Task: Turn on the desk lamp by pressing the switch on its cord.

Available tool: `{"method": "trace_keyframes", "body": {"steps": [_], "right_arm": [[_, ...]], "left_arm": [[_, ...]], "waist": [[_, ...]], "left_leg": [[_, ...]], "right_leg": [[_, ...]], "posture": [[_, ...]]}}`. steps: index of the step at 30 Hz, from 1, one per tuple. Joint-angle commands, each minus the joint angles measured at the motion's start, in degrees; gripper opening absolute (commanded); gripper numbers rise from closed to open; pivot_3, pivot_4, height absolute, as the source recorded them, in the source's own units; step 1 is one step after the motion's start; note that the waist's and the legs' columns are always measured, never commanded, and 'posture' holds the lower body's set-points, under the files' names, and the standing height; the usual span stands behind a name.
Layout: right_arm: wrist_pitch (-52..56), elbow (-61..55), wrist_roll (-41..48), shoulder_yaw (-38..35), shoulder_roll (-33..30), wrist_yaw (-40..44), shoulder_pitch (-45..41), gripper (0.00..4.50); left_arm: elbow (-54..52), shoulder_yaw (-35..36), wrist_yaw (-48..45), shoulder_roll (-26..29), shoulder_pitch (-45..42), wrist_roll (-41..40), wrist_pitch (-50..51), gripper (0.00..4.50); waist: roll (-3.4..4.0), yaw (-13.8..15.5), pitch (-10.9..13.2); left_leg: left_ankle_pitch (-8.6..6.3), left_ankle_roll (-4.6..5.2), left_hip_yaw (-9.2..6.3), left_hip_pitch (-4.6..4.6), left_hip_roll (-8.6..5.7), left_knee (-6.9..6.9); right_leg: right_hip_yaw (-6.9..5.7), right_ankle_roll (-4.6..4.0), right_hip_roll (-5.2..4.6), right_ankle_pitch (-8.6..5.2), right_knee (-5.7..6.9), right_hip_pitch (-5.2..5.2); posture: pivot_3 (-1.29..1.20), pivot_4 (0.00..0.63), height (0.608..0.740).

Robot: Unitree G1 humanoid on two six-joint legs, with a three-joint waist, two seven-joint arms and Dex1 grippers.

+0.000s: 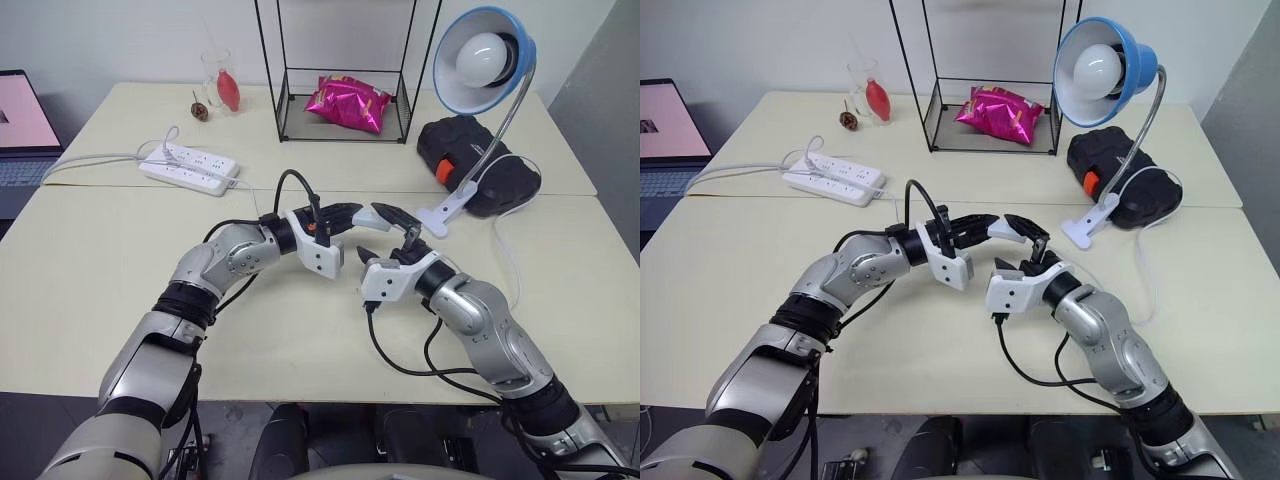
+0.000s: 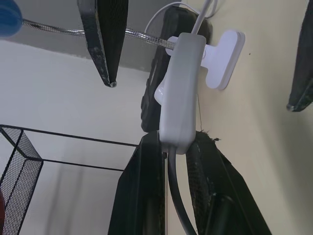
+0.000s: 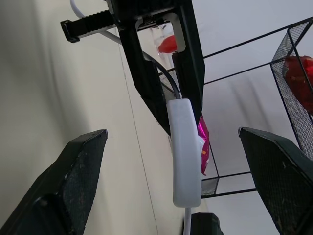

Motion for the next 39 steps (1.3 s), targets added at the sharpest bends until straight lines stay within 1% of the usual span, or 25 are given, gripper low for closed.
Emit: {"method": "trace_keyframes", "body": {"steps": [1,11,13,14,18,21,26,28,29,31,39], "right_arm": [[-0.2,-0.4,-1.2,-1.0,0.1,-0.3,-1.2,4.5],[-0.4,2.4,-2.2,-1.3,1.1,-1.0,-3.4,4.5],[-0.5,2.7,-2.2,-1.4,1.2,-1.1,-3.9,4.14],[-0.5,2.8,-2.2,-1.4,1.3,-1.1,-4.0,4.12],[-0.5,2.9,-2.2,-1.3,1.5,-1.0,-4.2,3.13],[-0.5,2.7,-2.3,-1.0,1.7,-0.9,-4.0,2.55],[-0.9,2.5,-2.7,-0.3,1.9,-0.4,-3.8,1.31],[-1.0,2.7,-2.7,-0.2,1.8,-0.3,-3.8,0.93],[-1.1,2.7,-2.8,-0.2,1.7,-0.2,-3.8,0.66],[-1.5,2.9,-3.0,-0.1,1.5,0.0,-4.0,0.54],[-4.6,3.9,-4.9,1.3,-0.4,0.5,-5.7,0.54]], "left_arm": [[-2.1,0.1,-0.1,0.5,-0.1,-1.7,0.1,0.34],[-3.0,0.1,-0.2,0.6,0.4,-1.9,0.3,0.34],[-3.1,0.1,-0.3,0.6,0.5,-1.9,0.4,0.34],[-3.2,0.1,-0.4,0.6,0.5,-1.9,0.4,0.34],[-3.7,0.2,-0.4,0.6,0.7,-2.0,0.7,0.34],[-4.0,0.3,-0.4,0.7,0.9,-2.0,1.0,0.34],[-4.4,0.3,-0.7,0.7,1.1,-2.3,1.3,0.34],[-4.4,0.3,-0.7,0.6,1.1,-2.3,1.4,0.34],[-4.4,0.3,-0.8,0.6,1.1,-2.3,1.4,0.34],[-4.5,0.2,-0.8,0.5,1.1,-2.3,1.4,0.34],[-4.2,0.0,-1.0,0.5,0.9,-2.5,1.6,0.34]], "waist": [[0.0,0.0,0.0],[0.0,0.0,0.0],[0.0,0.0,0.0],[0.0,0.0,0.0],[0.0,0.0,0.0],[0.0,0.0,0.0],[0.0,0.0,0.0],[0.0,0.0,0.0],[0.0,0.0,0.0],[0.0,0.0,0.0],[0.0,0.0,0.0]], "left_leg": [[0.0,0.0,0.01,0.0,0.0,0.0],[0.0,0.0,0.01,0.01,0.0,0.0],[0.0,0.0,0.0,0.01,0.0,0.0],[0.0,0.0,0.0,0.01,0.0,0.0],[0.0,0.0,0.0,0.01,0.0,0.0],[0.0,0.0,0.0,0.01,0.0,0.0],[0.0,0.0,0.0,0.01,0.0,0.0],[0.0,0.0,0.0,0.01,0.0,0.0],[0.0,0.0,0.0,0.01,0.0,0.0],[0.0,0.0,0.01,0.02,0.0,0.0],[0.0,0.0,0.01,0.02,0.0,0.0]], "right_leg": [[0.0,0.0,0.0,0.0,0.0,0.0],[0.0,0.0,0.0,0.0,0.02,-0.01],[0.0,0.0,0.0,0.0,0.02,-0.01],[0.0,0.0,0.0,0.0,0.02,-0.01],[0.0,0.0,0.0,0.0,0.03,-0.01],[0.0,0.0,0.0,0.0,0.03,-0.01],[0.0,0.0,0.0,0.0,0.03,-0.01],[0.0,0.0,0.0,0.0,0.03,-0.01],[0.0,0.0,0.0,0.0,0.03,-0.01],[0.0,0.0,0.0,0.0,0.03,-0.01],[0.0,0.0,0.0,0.0,0.03,-0.01]], "posture": [[0.0,0.15,0.74],[0.0,0.15,0.74],[0.0,0.15,0.74],[0.0,0.15,0.74],[0.0,0.15,0.74],[0.0,0.15,0.74],[0.0,0.15,0.74],[0.0,0.15,0.74],[0.0,0.15,0.74],[0.0,0.15,0.74],[0.0,0.15,0.74]]}}
